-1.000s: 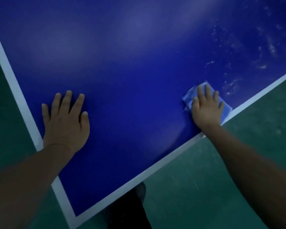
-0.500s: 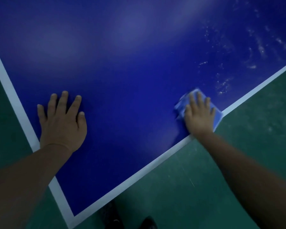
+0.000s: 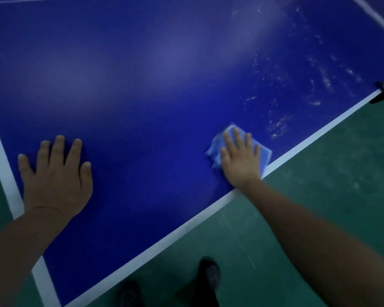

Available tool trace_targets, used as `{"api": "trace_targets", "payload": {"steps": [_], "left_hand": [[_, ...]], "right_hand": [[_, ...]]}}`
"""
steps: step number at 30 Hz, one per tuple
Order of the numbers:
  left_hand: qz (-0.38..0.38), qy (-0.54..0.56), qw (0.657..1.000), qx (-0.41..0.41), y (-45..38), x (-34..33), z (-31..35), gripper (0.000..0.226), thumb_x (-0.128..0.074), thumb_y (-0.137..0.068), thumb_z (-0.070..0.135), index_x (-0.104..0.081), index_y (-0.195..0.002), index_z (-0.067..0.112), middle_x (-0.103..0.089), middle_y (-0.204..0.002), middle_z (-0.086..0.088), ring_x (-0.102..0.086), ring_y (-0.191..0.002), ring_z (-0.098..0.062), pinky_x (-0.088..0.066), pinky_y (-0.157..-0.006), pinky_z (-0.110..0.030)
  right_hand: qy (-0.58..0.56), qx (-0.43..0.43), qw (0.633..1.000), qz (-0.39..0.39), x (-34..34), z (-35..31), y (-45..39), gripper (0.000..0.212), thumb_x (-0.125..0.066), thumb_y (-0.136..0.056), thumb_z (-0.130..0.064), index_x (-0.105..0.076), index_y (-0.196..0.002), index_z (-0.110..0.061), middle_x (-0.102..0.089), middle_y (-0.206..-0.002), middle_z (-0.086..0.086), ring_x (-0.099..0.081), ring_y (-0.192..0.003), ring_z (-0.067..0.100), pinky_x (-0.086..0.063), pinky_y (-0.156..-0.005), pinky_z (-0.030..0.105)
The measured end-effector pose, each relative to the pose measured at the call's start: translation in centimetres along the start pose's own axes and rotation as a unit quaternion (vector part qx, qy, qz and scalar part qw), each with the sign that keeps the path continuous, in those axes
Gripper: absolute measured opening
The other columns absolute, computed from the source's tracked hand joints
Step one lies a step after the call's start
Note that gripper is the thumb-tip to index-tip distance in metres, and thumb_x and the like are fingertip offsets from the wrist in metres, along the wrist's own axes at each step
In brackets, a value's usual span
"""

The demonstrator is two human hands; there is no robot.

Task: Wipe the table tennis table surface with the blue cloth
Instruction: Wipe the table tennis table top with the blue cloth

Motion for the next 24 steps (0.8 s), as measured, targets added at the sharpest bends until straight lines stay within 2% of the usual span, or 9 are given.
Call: {"api": "trace_targets", "payload": {"steps": [2,4,9,11,14,17,20,22,24], "left_hand": [[0.014,0.029,0.999,0.012,0.9,0.3,1.5,0.066,-0.017,-0.099,0.048,-0.037,-0.151,0.014,-0.03,-0.159,-0.017,-0.022,-0.147,-0.039,-0.012,-0.114,-0.067],[0.03,0.063,0.997,0.013,1.7,0.4,4.6,0.064,-0.02,-0.099,0.046,-0.039,-0.15,0.012,-0.03,-0.159,-0.017,-0.024,-0.147,-0.038,-0.016,-0.115,-0.064],[0.043,0.107,0.993,0.027,2.2,-0.9,15.7,0.065,-0.02,-0.099,0.045,-0.038,-0.152,0.012,-0.03,-0.16,-0.016,-0.023,-0.149,-0.036,-0.015,-0.118,-0.062],[0.042,0.113,0.993,0.014,2.1,-1.8,19.8,0.065,-0.02,-0.099,0.046,-0.036,-0.153,0.012,-0.027,-0.162,-0.015,-0.018,-0.151,-0.034,-0.009,-0.12,-0.061],[0.026,0.097,0.995,0.01,2.0,-3.0,22.9,0.066,-0.02,-0.099,0.047,-0.032,-0.155,0.013,-0.023,-0.163,-0.013,-0.011,-0.153,-0.032,-0.004,-0.121,-0.06],[0.017,0.062,0.998,0.005,1.7,-3.6,23.2,0.066,-0.022,-0.098,0.046,-0.033,-0.154,0.012,-0.024,-0.162,-0.015,-0.013,-0.152,-0.034,-0.005,-0.12,-0.062],[0.008,0.057,0.998,0.011,1.7,-3.5,23.2,0.065,-0.023,-0.098,0.046,-0.038,-0.152,0.012,-0.026,-0.162,-0.015,-0.015,-0.151,-0.034,-0.005,-0.12,-0.062],[0.002,0.052,0.999,0.014,1.7,-3.5,23.3,0.065,-0.022,-0.099,0.045,-0.04,-0.152,0.013,-0.028,-0.161,-0.014,-0.015,-0.152,-0.032,-0.006,-0.12,-0.062],[0.0,0.051,0.999,0.018,1.6,-3.5,23.3,0.064,-0.022,-0.099,0.046,-0.041,-0.151,0.013,-0.029,-0.161,-0.013,-0.015,-0.152,-0.031,-0.007,-0.12,-0.062]], "right_hand": [[-0.047,-0.12,0.992,0.003,1.0,2.5,-2.7,0.058,-0.01,-0.103,-0.049,0.0,-0.158,-0.035,0.006,-0.167,-0.004,0.009,-0.152,0.028,0.001,-0.12,0.058],[-0.059,-0.144,0.988,0.004,0.9,0.9,-3.6,0.057,-0.013,-0.104,-0.047,0.001,-0.158,-0.034,0.007,-0.167,-0.003,0.01,-0.152,0.031,0.001,-0.12,0.06],[-0.016,0.222,0.975,-0.012,-1.1,-7.4,-0.6,0.057,-0.01,-0.103,-0.05,-0.006,-0.158,-0.033,0.002,-0.167,-0.004,0.012,-0.152,0.031,0.005,-0.119,0.059],[-0.004,0.245,0.969,-0.018,-0.5,-4.3,-3.4,0.061,-0.003,-0.1,-0.052,-0.008,-0.158,-0.034,-0.002,-0.167,-0.005,0.006,-0.153,0.031,0.001,-0.119,0.06],[0.017,0.065,0.997,0.029,0.7,6.9,-9.3,0.064,0.001,-0.096,-0.05,-0.006,-0.158,-0.035,-0.003,-0.167,-0.006,-0.002,-0.152,0.035,-0.007,-0.118,0.06],[-0.047,-0.139,0.989,0.022,3.1,17.4,-11.8,0.055,-0.011,-0.105,-0.045,-0.004,-0.158,-0.033,0.002,-0.167,-0.004,0.003,-0.152,0.031,-0.003,-0.12,0.06],[-0.077,-0.2,0.976,0.032,2.9,16.9,-11.0,0.056,-0.014,-0.105,-0.044,-0.004,-0.159,-0.032,0.002,-0.167,0.0,0.004,-0.152,0.033,-0.003,-0.119,0.062],[-0.059,-0.089,0.992,0.061,1.7,11.3,-8.4,0.055,-0.019,-0.105,-0.04,-0.012,-0.158,-0.03,-0.008,-0.167,0.003,-0.005,-0.151,0.038,-0.01,-0.117,0.065],[-0.022,0.146,0.987,0.058,0.1,5.6,-4.0,0.053,-0.021,-0.104,-0.041,-0.023,-0.156,-0.028,-0.021,-0.164,0.004,-0.013,-0.15,0.039,-0.013,-0.116,0.067]]}}
Point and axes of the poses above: each hand's wrist, its own y-axis away from the middle knuckle, its own x-axis out of the back of the hand, z = x × y, the point moved 2 cm from there along -y, towards the middle knuckle
